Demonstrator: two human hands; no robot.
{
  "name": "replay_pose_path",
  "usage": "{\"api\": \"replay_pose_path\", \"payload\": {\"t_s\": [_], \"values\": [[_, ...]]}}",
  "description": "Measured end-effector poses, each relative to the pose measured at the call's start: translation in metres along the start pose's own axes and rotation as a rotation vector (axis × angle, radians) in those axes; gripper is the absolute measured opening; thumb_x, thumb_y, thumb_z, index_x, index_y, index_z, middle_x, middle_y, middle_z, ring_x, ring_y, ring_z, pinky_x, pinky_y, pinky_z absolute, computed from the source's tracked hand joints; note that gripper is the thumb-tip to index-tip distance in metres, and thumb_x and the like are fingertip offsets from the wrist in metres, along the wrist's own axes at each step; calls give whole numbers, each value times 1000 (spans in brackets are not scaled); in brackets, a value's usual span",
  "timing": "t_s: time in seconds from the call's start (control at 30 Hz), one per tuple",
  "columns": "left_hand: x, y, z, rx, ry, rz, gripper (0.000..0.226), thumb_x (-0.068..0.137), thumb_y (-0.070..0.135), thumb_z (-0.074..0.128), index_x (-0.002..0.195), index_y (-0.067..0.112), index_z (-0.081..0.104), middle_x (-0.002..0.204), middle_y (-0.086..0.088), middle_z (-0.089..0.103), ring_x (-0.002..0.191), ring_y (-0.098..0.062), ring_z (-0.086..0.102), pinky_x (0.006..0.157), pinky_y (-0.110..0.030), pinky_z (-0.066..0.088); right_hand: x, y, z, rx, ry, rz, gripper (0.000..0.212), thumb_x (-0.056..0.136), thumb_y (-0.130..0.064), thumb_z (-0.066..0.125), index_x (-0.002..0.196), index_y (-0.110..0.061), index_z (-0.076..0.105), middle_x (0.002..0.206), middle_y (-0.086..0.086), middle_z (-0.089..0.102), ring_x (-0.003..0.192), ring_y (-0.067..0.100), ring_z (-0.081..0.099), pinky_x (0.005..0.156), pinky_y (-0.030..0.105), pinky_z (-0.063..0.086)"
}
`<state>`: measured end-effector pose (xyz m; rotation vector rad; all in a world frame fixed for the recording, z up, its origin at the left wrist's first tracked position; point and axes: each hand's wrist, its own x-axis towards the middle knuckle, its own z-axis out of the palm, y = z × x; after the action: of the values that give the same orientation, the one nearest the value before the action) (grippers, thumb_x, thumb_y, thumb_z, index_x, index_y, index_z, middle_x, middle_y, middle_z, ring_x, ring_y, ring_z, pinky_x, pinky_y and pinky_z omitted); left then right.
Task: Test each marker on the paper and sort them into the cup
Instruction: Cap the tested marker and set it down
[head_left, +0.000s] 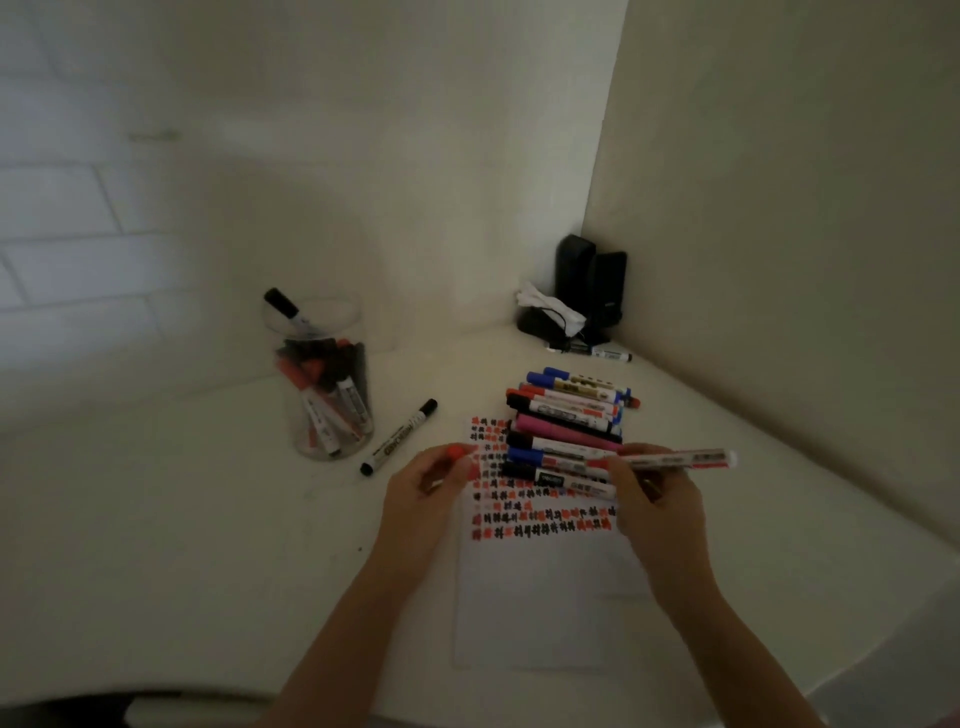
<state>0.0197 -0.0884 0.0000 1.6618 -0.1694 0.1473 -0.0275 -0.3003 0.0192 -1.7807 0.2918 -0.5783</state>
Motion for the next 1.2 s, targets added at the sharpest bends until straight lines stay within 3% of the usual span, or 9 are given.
{"api": "replay_pose_path", "payload": {"t_s": [0.13, 0.3, 0.5, 0.57, 0.67, 0.8, 0.93, 1.03, 1.2], "values": [[0, 2, -2, -124, -6, -57, 11, 91, 22, 63, 99, 27, 69, 94, 12, 72, 87, 3, 66, 70, -7, 48, -19, -22, 51, 206, -161, 130, 23, 94, -35, 54, 93, -14, 62, 65, -5, 59, 50, -1, 56, 48, 17, 45], [3, -2, -7, -273, 70, -101, 13, 88, 18, 66, 101, 20, 68, 93, 11, 73, 90, -4, 68, 75, -15, 52, -22, -21, 75, 286, -138, 248, 25, 90, -36, 60, 103, -15, 62, 78, -1, 68, 62, 7, 66, 55, 23, 51], [9, -8, -9, -467, 96, -132, 19, 89, 13, 64, 108, 9, 64, 100, -8, 73, 97, -17, 69, 80, -22, 54, -21, -26, 76, 335, -99, 254, 20, 87, -31, 64, 100, -16, 63, 91, 12, 71, 81, 31, 67, 78, 47, 57], [9, -8, -8, -491, 86, -116, 20, 90, 10, 63, 108, 4, 64, 99, -11, 73, 98, -20, 69, 80, -21, 54, -23, -28, 78, 338, -107, 268, 24, 87, -31, 65, 106, -17, 63, 90, 6, 72, 81, 22, 70, 71, 42, 59], [9, -8, -8, -514, 70, -112, 20, 89, 9, 62, 108, 3, 64, 99, -11, 73, 98, -20, 69, 80, -21, 54, -27, -31, 81, 367, -139, 280, 20, 89, -26, 64, 102, -11, 63, 75, 0, 70, 61, 9, 67, 52, 25, 52], [7, -6, -9, -509, 46, -87, 18, 88, 9, 64, 105, 4, 66, 97, -6, 73, 96, -17, 69, 78, -20, 54, -29, -30, 86, 353, -157, 268, 18, 86, -29, 66, 93, -12, 66, 79, 8, 71, 69, 22, 65, 61, 34, 53], [6, -4, -9, -512, -9, -85, 17, 88, 13, 63, 101, 3, 67, 96, -9, 73, 95, -22, 70, 80, -24, 54, -25, -29, 87, 313, -140, 227, 19, 85, -28, 68, 93, -11, 68, 78, 6, 72, 67, 16, 67, 58, 27, 52], [5, -4, -9, -518, -11, -71, 12, 89, 13, 62, 96, 5, 69, 95, -10, 73, 93, -23, 70, 81, -27, 55, -25, -28, 89, 284, -124, 187, 19, 82, -29, 70, 93, -13, 68, 80, 7, 73, 73, 21, 70, 66, 33, 58], [5, -9, -9, -536, 35, -79, 20, 87, 10, 64, 105, 3, 67, 98, -9, 73, 96, -22, 70, 84, -28, 55, -28, -30, 96, 339, -121, 167, 18, 84, -25, 69, 83, -7, 68, 69, 11, 68, 60, 22, 58, 59, 33, 51]]}}
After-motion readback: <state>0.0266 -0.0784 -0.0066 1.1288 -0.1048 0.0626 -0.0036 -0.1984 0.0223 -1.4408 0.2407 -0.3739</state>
